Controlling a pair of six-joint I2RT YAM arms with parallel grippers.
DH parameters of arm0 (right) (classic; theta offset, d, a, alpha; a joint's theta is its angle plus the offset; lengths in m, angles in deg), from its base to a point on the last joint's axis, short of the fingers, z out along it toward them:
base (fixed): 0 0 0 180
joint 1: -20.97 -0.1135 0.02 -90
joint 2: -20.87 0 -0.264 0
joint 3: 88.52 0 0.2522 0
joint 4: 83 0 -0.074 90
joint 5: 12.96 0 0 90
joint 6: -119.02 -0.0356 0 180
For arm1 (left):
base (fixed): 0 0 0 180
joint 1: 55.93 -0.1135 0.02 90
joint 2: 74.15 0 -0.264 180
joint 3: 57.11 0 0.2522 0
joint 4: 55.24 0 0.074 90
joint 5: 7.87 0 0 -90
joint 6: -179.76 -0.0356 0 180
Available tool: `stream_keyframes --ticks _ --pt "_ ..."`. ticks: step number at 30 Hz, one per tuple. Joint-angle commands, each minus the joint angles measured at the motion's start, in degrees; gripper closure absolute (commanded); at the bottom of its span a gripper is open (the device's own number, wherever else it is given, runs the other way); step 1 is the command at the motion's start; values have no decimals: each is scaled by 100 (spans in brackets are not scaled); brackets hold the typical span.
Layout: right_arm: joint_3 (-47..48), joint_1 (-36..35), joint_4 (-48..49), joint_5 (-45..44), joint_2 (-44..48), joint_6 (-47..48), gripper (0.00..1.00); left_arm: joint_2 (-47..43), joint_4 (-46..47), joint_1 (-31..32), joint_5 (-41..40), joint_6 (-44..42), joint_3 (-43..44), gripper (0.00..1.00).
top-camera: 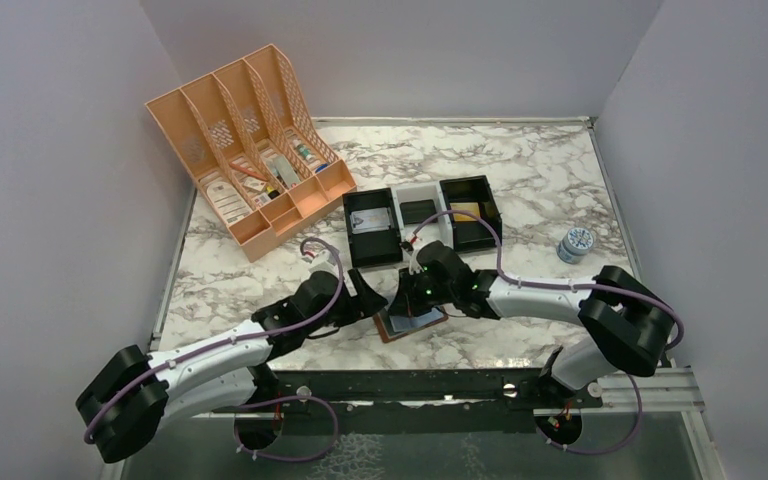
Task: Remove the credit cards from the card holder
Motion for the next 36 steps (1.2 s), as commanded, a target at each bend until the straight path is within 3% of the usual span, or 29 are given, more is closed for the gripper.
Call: stream_keyframes --ticks 1,13,19,28,36 --pt "-156 11 283 63 206 -88 99 -17 830 33 -730 1045 -292 27" --pt "-219 10 434 119 225 -49 99 1086 1241 52 -314 1185 61 41" --pt "-249 10 511 179 245 -12 99 1330 1467 60 -380 1424 78 52" --pt "-270 10 587 228 239 -11 99 1728 1635 71 45 1374 226 57" --pt "-304 10 530 278 393 62 96 2094 1776 72 83 1265 364 81"
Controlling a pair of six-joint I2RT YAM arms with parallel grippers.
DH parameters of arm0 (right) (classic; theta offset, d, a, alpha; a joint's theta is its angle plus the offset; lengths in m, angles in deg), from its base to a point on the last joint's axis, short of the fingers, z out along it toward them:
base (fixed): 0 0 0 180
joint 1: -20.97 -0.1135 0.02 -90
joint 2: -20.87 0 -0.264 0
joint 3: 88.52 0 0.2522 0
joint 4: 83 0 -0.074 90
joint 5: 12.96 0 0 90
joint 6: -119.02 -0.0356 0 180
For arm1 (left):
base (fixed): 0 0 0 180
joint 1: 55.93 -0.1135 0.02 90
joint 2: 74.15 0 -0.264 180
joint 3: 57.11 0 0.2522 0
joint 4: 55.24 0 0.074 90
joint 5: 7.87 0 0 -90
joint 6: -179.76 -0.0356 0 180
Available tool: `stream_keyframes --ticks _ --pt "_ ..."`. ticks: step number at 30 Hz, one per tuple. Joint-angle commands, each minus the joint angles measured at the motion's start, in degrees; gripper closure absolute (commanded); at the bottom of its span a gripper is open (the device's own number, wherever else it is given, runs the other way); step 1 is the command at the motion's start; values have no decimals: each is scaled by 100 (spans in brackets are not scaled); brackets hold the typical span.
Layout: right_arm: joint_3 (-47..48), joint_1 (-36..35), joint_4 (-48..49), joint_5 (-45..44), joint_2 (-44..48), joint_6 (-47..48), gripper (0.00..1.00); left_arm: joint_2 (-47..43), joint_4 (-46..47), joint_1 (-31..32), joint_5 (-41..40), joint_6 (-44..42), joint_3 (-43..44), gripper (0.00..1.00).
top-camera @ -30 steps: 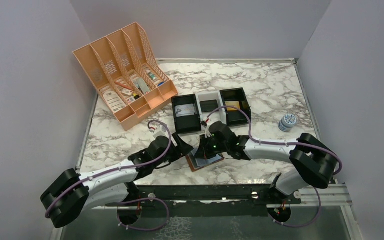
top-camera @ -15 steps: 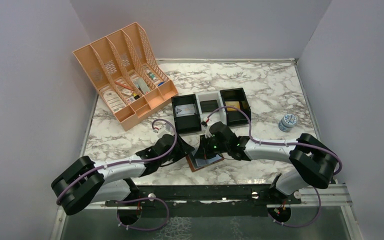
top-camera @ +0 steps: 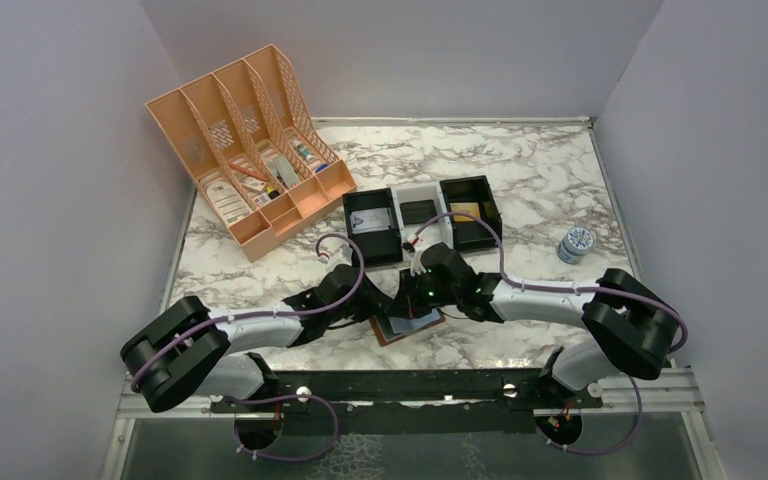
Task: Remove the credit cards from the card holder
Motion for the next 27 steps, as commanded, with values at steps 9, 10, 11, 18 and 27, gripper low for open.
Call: stream_keyframes --ticks 9,10,11,18,27 --pt "-108 98 -1111 -1053 1272 656 55 207 250 29 180 -244 229 77" --pt "-129 184 -1231 -1189 1394 690 54 238 250 28 234 -285 265 72" --pt "-155 330 -1350 -1262 1476 701 54 271 255 25 324 -339 307 68" --pt "-391 1516 -1413 -621 1292 782 55 480 255 100 744 -500 513 47" --pt "-410 1704 -1395 -652 594 581 56 714 242 363 964 -749 958 40"
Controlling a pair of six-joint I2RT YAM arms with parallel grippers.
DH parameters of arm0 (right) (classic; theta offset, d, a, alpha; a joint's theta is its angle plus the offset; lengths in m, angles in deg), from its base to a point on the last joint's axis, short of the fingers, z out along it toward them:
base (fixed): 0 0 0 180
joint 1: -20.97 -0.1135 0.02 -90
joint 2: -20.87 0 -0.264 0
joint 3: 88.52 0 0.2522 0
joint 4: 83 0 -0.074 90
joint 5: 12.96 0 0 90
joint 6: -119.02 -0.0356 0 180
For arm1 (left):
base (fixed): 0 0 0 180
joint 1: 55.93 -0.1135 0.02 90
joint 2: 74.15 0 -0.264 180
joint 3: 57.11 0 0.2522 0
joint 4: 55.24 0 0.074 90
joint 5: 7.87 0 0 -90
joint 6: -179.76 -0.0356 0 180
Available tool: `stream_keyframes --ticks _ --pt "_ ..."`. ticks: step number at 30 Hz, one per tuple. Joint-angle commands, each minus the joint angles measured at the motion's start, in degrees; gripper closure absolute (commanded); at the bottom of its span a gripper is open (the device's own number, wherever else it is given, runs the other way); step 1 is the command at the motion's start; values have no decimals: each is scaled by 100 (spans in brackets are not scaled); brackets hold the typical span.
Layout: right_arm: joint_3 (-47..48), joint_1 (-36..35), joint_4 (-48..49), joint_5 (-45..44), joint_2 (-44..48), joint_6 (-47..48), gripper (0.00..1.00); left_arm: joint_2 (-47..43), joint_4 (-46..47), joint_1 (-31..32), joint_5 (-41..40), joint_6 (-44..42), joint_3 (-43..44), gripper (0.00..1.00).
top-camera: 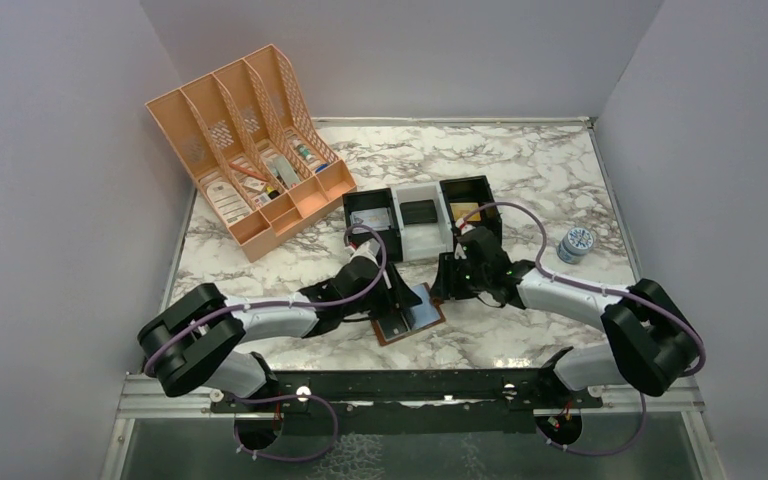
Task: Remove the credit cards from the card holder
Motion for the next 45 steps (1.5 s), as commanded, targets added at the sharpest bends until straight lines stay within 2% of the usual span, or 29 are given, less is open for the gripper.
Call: stream_keyframes --ticks 1,5,11,13,16,20,26,32,36,38,45 --pt "-79 43 17 39 -114 -92 56 166 145 129 225 -259 363 40" --pt "-243 43 17 -62 -5 -227 56 449 131 161 240 -404 612 39" --pt "-377 50 -361 -1030 784 -396 55 879 110 235 303 -450 786 39" --pt "-370 45 -376 -1098 1029 -262 54 813 87 288 238 -496 782 39" --pt "-356 43 -166 -577 1301 65 54 463 -145 379 -40 -652 774 37" --pt "-310 43 70 157 1352 222 55 22 -1087 396 -542 -990 973 35" --pt "-379 44 737 1343 1150 361 63 -360 -1792 391 -972 -1046 828 34" --pt "-302 43 998 2072 514 477 70 -358 -1304 391 -795 -740 463 34" --pt "-200 44 950 2185 23 464 77 -156 -760 391 -574 -584 333 37" --pt "-197 43 861 1930 -101 387 80 10 -568 391 -491 -540 334 39" --pt "-324 43 522 1112 -261 324 81 384 -131 391 -460 -226 262 51"
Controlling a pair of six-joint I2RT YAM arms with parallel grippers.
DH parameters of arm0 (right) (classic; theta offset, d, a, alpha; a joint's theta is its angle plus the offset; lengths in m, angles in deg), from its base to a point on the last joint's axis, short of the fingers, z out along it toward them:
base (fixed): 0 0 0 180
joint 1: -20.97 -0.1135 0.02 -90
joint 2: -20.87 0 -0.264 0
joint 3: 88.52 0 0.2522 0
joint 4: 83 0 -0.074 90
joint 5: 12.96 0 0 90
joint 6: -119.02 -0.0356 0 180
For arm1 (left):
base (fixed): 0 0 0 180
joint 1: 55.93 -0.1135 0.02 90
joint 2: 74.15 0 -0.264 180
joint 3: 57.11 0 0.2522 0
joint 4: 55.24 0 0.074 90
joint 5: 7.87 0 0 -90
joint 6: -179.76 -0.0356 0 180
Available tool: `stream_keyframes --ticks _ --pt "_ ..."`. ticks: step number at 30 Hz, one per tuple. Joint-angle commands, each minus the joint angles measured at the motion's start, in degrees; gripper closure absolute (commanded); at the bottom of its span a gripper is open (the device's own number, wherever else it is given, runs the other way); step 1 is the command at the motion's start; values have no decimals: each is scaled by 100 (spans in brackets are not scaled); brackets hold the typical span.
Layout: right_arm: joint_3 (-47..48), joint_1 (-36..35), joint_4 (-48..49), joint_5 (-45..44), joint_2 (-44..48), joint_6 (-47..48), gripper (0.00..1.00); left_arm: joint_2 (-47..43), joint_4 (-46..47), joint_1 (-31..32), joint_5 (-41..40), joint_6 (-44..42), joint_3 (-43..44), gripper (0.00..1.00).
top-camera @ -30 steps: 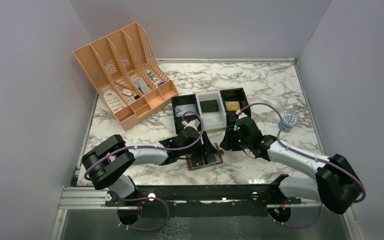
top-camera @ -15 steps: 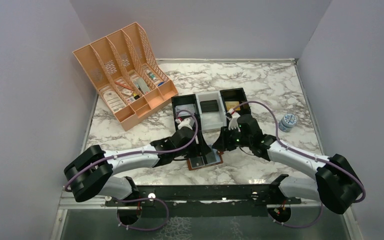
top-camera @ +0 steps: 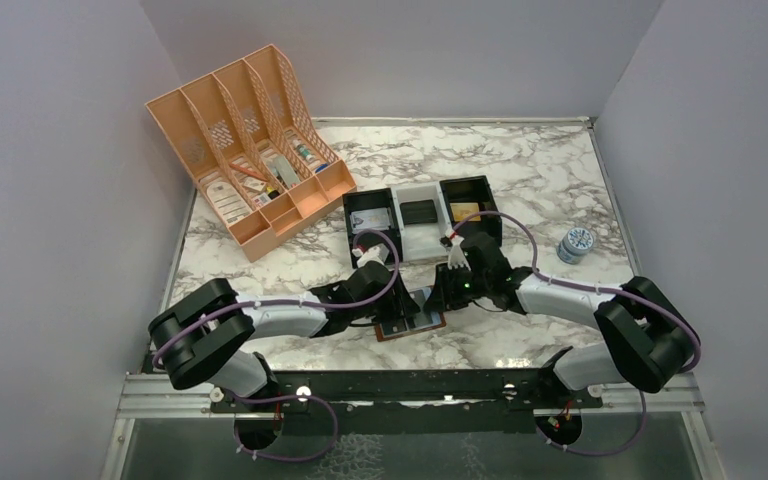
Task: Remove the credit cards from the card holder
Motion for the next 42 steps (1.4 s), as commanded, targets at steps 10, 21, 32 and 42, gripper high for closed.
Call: stream_keyframes --ticks 10,21,32,42 --pt "-134 12 -82 -630 -205 -227 81 341 573 13 77 282 -85 64" --pt "-115 13 -151 -669 -204 -206 81 323 712 14 16 397 -135 77" --pt "-117 15 -183 -786 -165 -252 81 217 769 13 -56 494 -223 83" --pt "-102 14 -143 -784 -281 -258 81 112 958 13 50 580 -318 79"
